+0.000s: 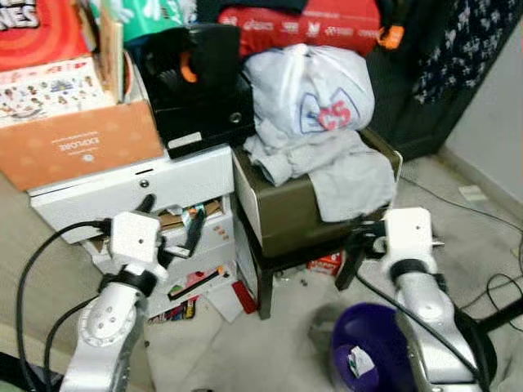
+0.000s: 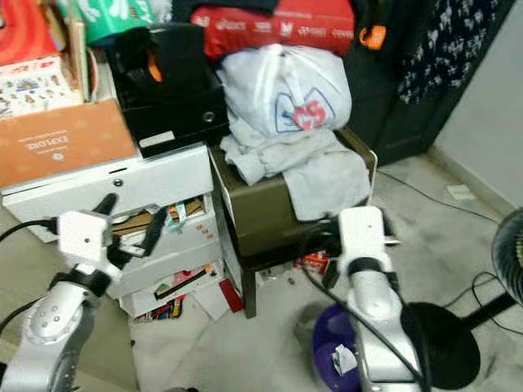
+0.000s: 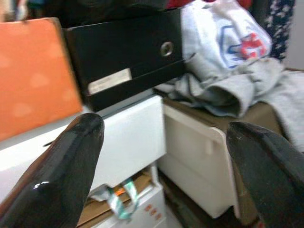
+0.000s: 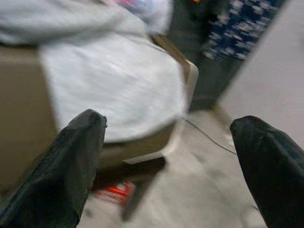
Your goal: Clean up the room
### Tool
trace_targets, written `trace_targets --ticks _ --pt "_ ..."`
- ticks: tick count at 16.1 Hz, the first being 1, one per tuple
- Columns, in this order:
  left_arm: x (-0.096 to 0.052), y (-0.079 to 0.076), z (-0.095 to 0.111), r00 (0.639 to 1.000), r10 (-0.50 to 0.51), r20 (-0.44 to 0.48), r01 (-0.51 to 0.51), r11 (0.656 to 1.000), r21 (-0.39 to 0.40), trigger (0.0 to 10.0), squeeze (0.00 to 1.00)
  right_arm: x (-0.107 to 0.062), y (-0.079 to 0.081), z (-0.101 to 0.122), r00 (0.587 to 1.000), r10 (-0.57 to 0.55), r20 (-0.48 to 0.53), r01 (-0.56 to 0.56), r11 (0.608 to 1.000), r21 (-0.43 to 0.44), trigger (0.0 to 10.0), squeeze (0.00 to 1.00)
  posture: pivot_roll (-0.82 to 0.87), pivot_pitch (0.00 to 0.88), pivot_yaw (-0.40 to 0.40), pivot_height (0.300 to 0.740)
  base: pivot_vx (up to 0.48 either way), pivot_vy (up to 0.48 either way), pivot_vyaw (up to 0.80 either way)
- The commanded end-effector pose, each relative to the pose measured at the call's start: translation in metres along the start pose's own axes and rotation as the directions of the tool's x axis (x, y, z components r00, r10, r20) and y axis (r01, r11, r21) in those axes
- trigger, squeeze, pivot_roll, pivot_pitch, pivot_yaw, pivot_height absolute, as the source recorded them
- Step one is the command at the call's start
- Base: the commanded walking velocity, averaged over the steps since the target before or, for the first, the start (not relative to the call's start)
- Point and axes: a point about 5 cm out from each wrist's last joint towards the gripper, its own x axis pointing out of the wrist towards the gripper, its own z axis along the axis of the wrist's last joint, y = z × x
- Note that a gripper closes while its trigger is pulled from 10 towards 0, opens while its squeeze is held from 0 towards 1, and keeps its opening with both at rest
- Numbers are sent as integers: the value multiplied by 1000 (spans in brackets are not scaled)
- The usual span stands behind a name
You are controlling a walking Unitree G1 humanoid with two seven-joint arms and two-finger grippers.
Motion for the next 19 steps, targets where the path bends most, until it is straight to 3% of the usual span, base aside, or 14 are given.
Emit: trace_targets --ticks 1,2,3,4,9,15,19 --pt "-1 3 0 1000 13 -2 -13 1000 7 10000 0 1 0 5 999 19 30 -20 999 39 10000 0 -60 86 -22 740 0 0 0" --pt "-1 4 0 1000 16 -3 -16 1000 1 10000 0 -1 3 12 991 105 81 -113 988 103 10000 0 -58 87 -24 740 0 0 0" --pt "-2 5 -1 1000 21 -3 -21 1000 0 10000 0 -1 -2 13 996 38 83 -43 997 65 10000 0 -58 87 -25 740 0 0 0" --pt "-3 5 -1 1000 23 -4 -23 1000 1 10000 0 -1 -3 11 998 18 55 -22 996 82 10000 0 -59 86 -25 740 0 0 0" --pt "-1 4 -1 1000 19 -6 -19 1000 11 10000 0 -1 1 9 996 62 58 -66 995 75 10000 0 -55 84 -23 740 0 0 0" --pt "-1 5 -2 1000 16 -8 -16 1000 20 10000 0 -1 2 9 997 61 53 -66 994 84 10000 0 -55 87 -21 740 0 0 734" --pt "-1 5 -2 1000 8 -9 -8 1000 21 10000 0 0 4 9 997 59 55 -64 994 89 10000 0 -53 89 -18 740 0 -147 103"
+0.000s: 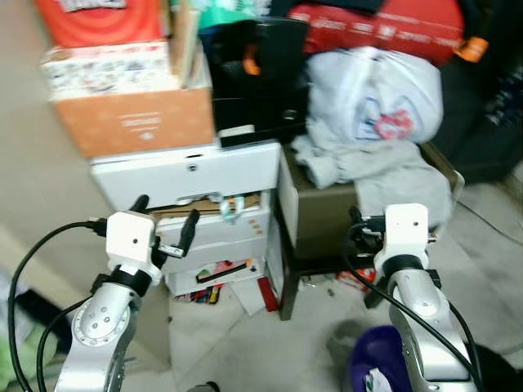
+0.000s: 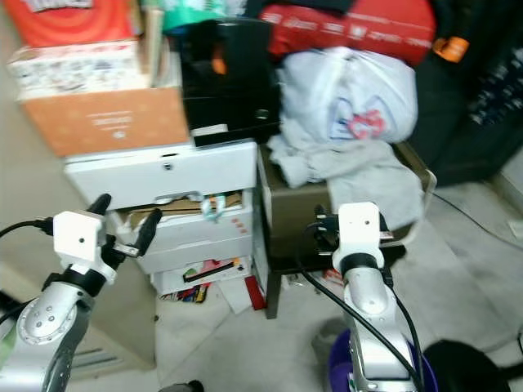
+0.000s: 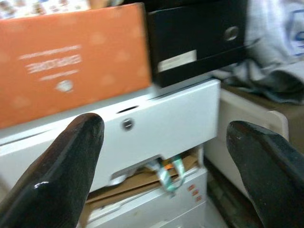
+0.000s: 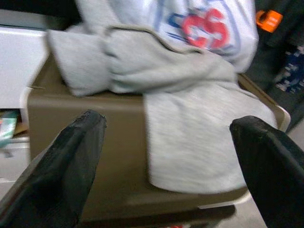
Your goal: Clean up the room
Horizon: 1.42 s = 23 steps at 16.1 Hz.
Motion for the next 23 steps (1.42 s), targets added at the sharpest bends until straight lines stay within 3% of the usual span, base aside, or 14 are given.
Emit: trace_targets --ticks 1,13,14,23 --pt "1 -4 0 1000 -16 2 16 1000 2 10000 0 -1 -6 -4 1000 -24 -13 24 1000 0 10000 0 -53 89 -18 740 0 -255 0" --pt "3 -2 -1 1000 -1 4 1 1000 13 10000 0 1 -5 -2 1000 -23 -3 24 1000 17 10000 0 -52 84 -13 740 0 -252 0" --pt "3 3 -1 1000 30 6 -30 999 -19 10000 0 1 -4 -2 1000 -23 -3 23 1000 20 10000 0 -51 81 -14 740 0 0 0" --pt "2 25 -9 987 160 -28 -161 987 -7 10000 0 5 -2 -3 1000 3 0 -3 1000 8 10000 0 -42 68 -22 740 0 0 492"
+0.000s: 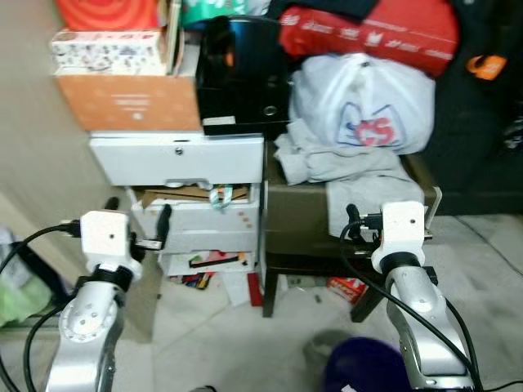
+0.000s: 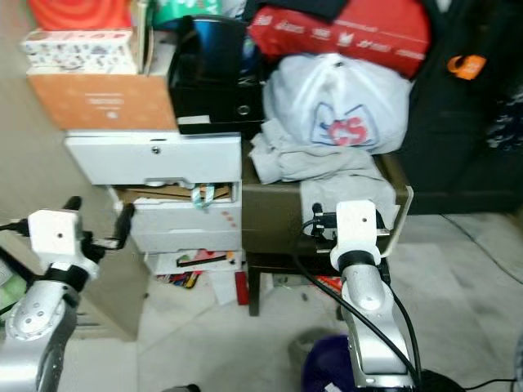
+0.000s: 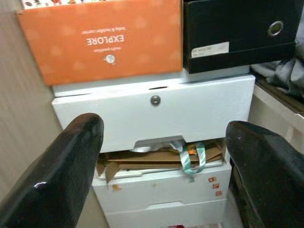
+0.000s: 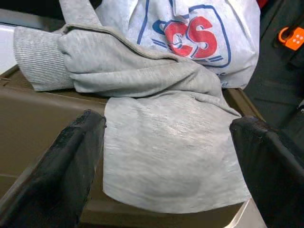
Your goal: Clean up the room
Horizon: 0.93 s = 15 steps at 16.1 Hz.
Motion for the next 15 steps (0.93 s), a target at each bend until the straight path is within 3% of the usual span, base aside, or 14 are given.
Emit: trace_targets --ticks 1,4,9,13,15 --pt "3 -1 1 1000 -6 5 6 1000 6 10000 0 1 -4 -4 1000 -9 -13 9 1000 2 10000 0 -40 64 -21 740 0 0 0" --pt "4 3 1 1000 1 2 -1 1000 23 10000 0 3 -3 -5 1000 -8 -17 8 1000 11 10000 0 -37 56 -18 740 0 0 0" --pt "1 25 -11 998 56 -36 -53 996 75 10000 0 6 -8 -12 999 -13 -46 15 999 40 10000 0 -34 36 -14 740 0 0 0" --pt "-10 47 -31 981 165 -102 -164 986 23 10000 0 6 -16 -21 998 -1 -69 4 999 49 10000 0 -33 17 -15 740 0 0 0" --pt "-15 49 -39 977 170 -125 -168 985 25 10000 0 1 -20 -29 997 4 -80 -2 1000 27 10000 0 -36 31 -16 740 0 0 0"
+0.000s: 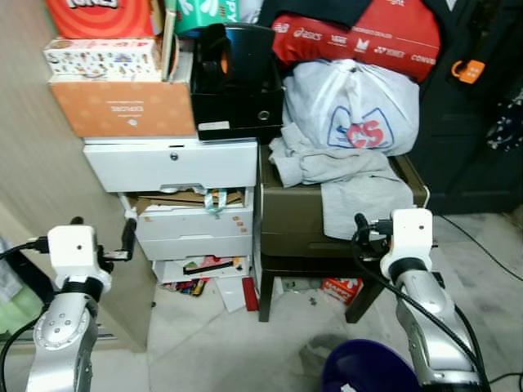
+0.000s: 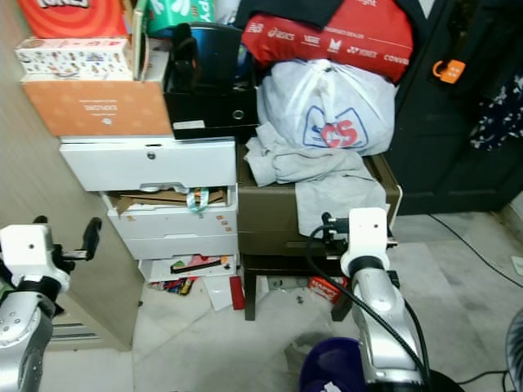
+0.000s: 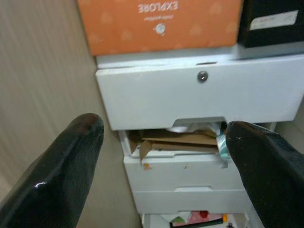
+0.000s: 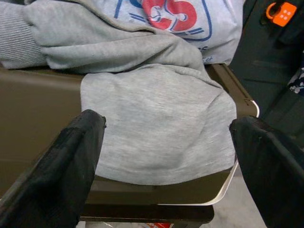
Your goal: Clean up the room
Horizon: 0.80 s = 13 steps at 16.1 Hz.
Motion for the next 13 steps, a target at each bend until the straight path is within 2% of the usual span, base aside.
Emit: trace_targets --ticks 1,2,3,4,5,7,9,11,13 --pt "-5 6 -11 999 13 -39 -12 1000 14 10000 0 -3 -5 -9 1000 5 -18 -5 1000 -20 10000 0 -37 30 -16 740 0 0 0" --pt "-8 12 -22 997 38 -73 -37 999 17 10000 0 -4 -10 -23 998 13 -61 -17 998 -65 10000 0 -42 26 -14 740 0 0 0" --pt "-8 13 -24 996 43 -79 -42 999 17 10000 0 -5 -11 -26 998 11 -67 -16 998 -68 10000 0 -42 26 -14 740 0 0 0" --pt "-12 17 -39 989 64 -132 -62 998 18 10000 0 -5 -19 -44 990 9 -141 -16 999 -48 10000 0 -43 21 -21 740 0 0 0" --pt "-16 20 -48 983 72 -167 -71 997 8 10000 0 -6 -23 -54 984 12 -179 -18 999 -33 10000 0 -46 24 -27 740 0 0 0" --pt "-22 24 -64 968 86 -235 -92 996 -14 10000 0 -5 -22 -72 968 66 -240 -72 997 -16 10000 0 -46 33 -21 740 0 0 0" --pt "-22 21 -69 967 61 -248 -67 998 -19 10000 0 -5 -17 -79 959 109 -260 -118 993 -20 10000 0 -37 54 8 740 0 0 0" --pt "-13 23 -89 932 46 -360 -56 998 -19 10000 0 2 -10 -102 930 107 -352 -108 994 15 10000 0 -12 57 12 740 0 0 0" --pt "-6 22 -104 874 28 -485 -46 999 -24 10000 0 4 0 -114 896 114 -429 -102 994 49 10000 0 4 62 5 740 0 0 0"
